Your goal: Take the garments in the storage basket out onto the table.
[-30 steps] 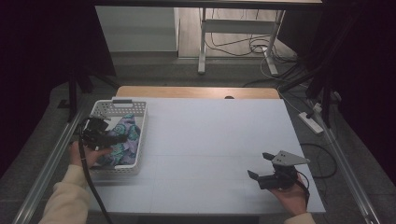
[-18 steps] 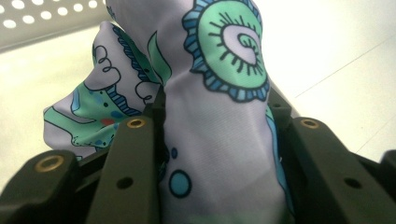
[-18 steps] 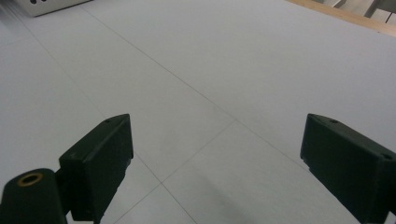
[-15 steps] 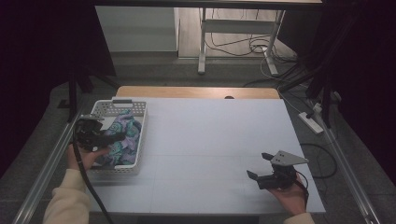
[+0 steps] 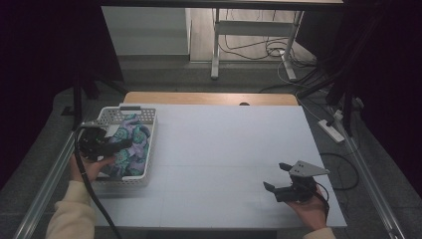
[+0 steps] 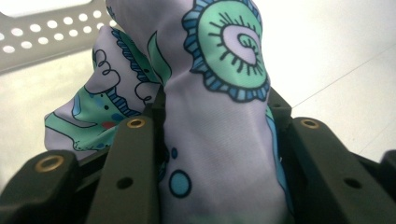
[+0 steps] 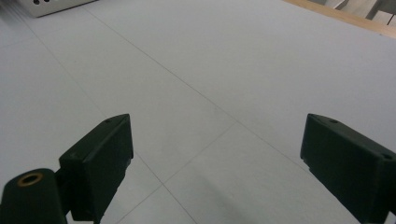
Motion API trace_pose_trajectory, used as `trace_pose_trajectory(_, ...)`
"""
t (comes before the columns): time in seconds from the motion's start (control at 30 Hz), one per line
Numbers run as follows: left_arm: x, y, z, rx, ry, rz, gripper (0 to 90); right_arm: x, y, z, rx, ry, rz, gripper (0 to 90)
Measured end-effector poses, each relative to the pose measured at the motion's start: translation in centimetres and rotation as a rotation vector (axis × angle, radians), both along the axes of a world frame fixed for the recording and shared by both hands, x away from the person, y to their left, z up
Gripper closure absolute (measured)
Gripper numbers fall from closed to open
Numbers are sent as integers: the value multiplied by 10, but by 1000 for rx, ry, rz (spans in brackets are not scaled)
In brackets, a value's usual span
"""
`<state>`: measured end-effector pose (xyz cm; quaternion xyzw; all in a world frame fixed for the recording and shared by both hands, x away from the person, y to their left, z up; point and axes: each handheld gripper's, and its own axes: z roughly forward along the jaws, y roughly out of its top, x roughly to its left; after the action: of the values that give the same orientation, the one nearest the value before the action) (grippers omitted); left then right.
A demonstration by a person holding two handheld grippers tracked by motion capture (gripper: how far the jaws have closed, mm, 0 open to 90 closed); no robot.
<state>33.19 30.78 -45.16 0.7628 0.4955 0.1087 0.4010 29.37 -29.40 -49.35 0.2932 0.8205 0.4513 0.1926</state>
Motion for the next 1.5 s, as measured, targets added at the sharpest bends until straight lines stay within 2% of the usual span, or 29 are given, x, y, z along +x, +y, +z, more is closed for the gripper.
trace_pose_trajectory(0.2, -1, -1, 3, 1, -14, 0, 602, 0, 0, 0, -3, -3, -1, 97)
trace_pose_trajectory(0.47, -4, 2, 8, -15, -36, 14, 602, 0, -1, 0, -3, -2, -2, 97)
trace_pose_trajectory(0.6, -6, 5, 11, -37, -54, 20, 602, 0, -1, 0, 0, -2, -3, 97)
trace_pose_trajectory(0.77, -8, 7, 15, -40, -70, 28, 602, 0, -1, -1, -3, -2, -2, 97)
trace_pose_trajectory(0.93, -11, 11, 19, -71, -92, 36, 602, 0, -2, 0, 1, -4, -8, 97)
trace_pose_trajectory(1.17, -13, 12, 23, -84, -106, 37, 602, 0, -2, 0, 0, -5, -8, 97)
trace_pose_trajectory(1.4, -16, 18, 27, -142, -131, 44, 602, 0, -1, -1, -3, -3, -8, 97)
trace_pose_trajectory(1.5, -18, 19, 30, -142, -145, 50, 602, 0, -2, -1, -5, -4, -8, 97)
